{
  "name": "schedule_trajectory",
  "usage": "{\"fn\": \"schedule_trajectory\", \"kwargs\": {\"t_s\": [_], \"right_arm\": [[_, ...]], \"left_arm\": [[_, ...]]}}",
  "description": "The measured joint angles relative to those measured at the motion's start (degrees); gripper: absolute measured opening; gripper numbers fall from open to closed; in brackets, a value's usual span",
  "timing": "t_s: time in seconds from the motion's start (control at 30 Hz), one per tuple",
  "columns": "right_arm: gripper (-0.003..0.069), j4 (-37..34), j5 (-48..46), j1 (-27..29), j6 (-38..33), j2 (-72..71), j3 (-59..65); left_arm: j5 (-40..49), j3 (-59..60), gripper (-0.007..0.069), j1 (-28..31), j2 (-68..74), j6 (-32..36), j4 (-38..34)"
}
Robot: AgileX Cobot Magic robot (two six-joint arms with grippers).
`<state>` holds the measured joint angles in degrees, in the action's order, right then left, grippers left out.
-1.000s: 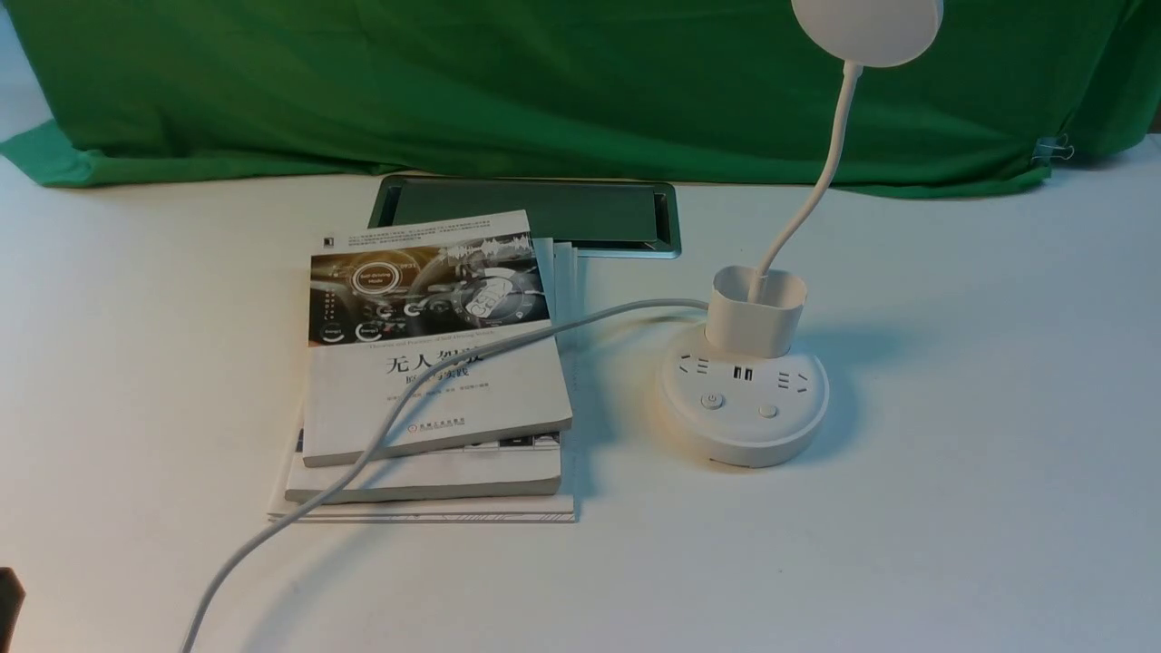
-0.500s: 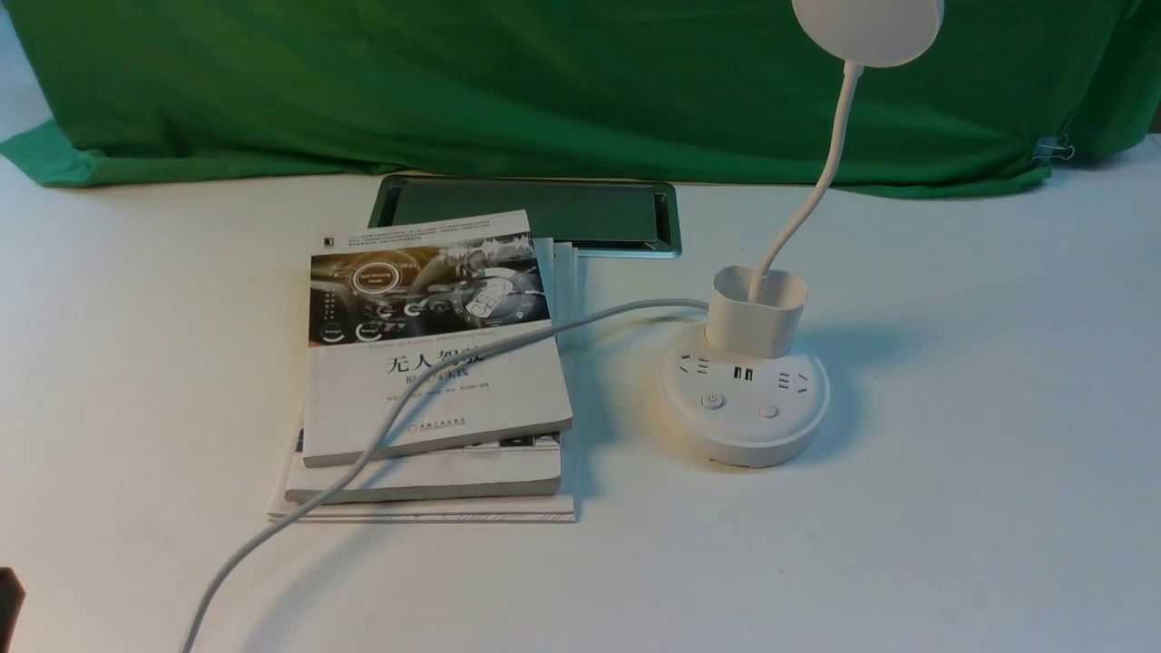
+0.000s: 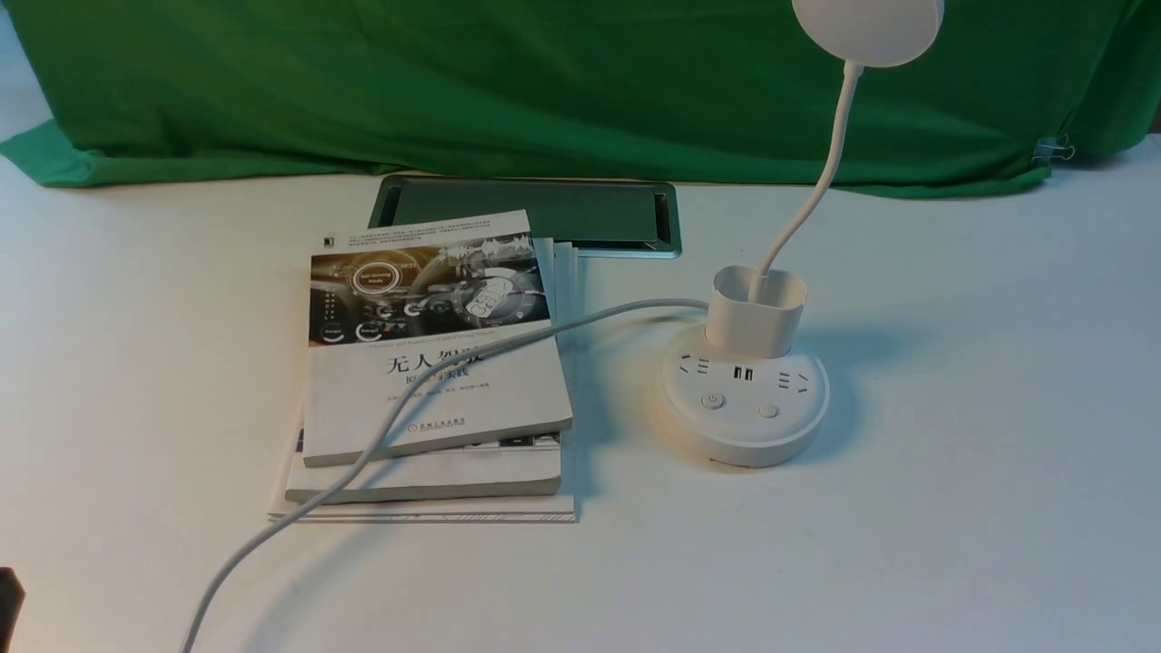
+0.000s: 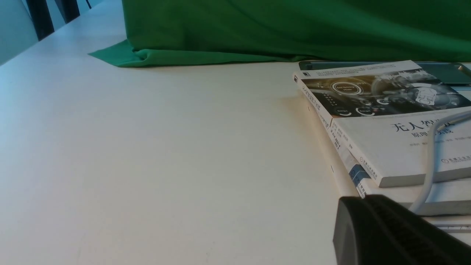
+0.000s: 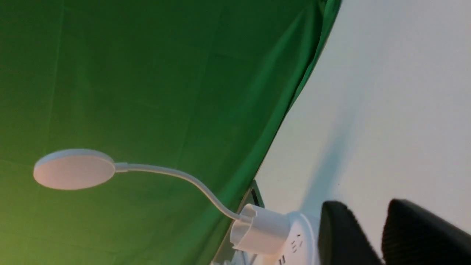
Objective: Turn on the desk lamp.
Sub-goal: Use the right arm to press the button switch on the lamp holder
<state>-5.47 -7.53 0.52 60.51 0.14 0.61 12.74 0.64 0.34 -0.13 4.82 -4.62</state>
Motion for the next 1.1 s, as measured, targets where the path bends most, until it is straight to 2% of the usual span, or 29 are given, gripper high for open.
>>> {"fn": "schedule_trajectory", "kwargs": {"t_s": [0.17,0.27,0.3,0.37,0.4,0.47,0.5,0.53,0.57,0.67,0.7,0.77,0.9,1.03,1.07,1.1], "right_arm": [[0.0238,0.11,0.44,0.00,-9.25,0.00,0.00],[0.0216,0.16,-0.07,0.00,-20.95,0.00,-1.14],[0.0213,0.16,-0.20,0.00,-21.71,0.00,-1.36],[0.0122,0.16,-2.10,0.00,-31.73,0.97,-5.99],[0.0095,0.16,-2.73,0.00,-34.08,1.63,-7.41],[0.0038,0.23,-6.20,0.00,-42.66,5.32,-13.64],[0.0032,0.23,-7.59,0.00,-46.52,7.07,-15.87],[0.0031,0.23,-7.96,0.00,-46.52,7.55,-16.43],[0.0029,0.23,-10.63,0.00,-52.26,11.09,-20.52],[0.0029,0.23,-18.05,0.00,-62.10,20.75,-30.05],[0.0029,0.23,-18.57,0.00,-62.64,20.74,-30.64],[0.0029,0.23,-26.75,0.00,-69.64,28.98,-37.97],[0.0029,-0.02,-35.88,-0.80,-75.49,38.73,-46.05],[0.0029,0.30,-41.89,-7.16,-79.17,49.53,-52.71],[0.0029,0.30,-42.18,-7.16,-79.26,50.06,-53.03],[0.0029,1.24,-44.49,-10.82,-79.86,53.88,-55.69]], "left_arm": [[0.00,0.00,0.0021,0.00,0.00,0.00,0.00],[0.00,0.00,0.0021,0.00,0.00,0.00,0.00],[0.00,0.00,0.0021,0.00,0.00,0.00,0.00],[0.00,0.00,0.0021,0.00,0.00,0.00,0.00],[0.00,0.00,0.0021,0.00,0.00,0.00,0.00],[0.00,0.00,0.0021,0.00,0.00,0.00,0.00],[0.00,0.00,0.0021,0.00,0.00,0.00,0.00],[0.00,0.00,0.0021,0.00,0.00,0.00,0.00],[0.00,0.00,0.0021,0.00,0.00,0.00,0.00],[0.00,0.00,0.0021,0.00,0.00,0.00,0.00],[0.00,0.00,0.0021,0.00,0.00,0.00,0.00],[0.00,0.00,0.0021,0.00,0.00,0.00,0.00],[0.00,0.00,0.0021,0.00,0.00,0.00,0.00],[0.00,0.00,0.0021,0.00,0.00,0.00,0.00],[0.00,0.00,0.0021,0.00,0.00,0.00,0.00],[0.00,0.00,0.0021,0.00,0.00,0.00,0.00]]}}
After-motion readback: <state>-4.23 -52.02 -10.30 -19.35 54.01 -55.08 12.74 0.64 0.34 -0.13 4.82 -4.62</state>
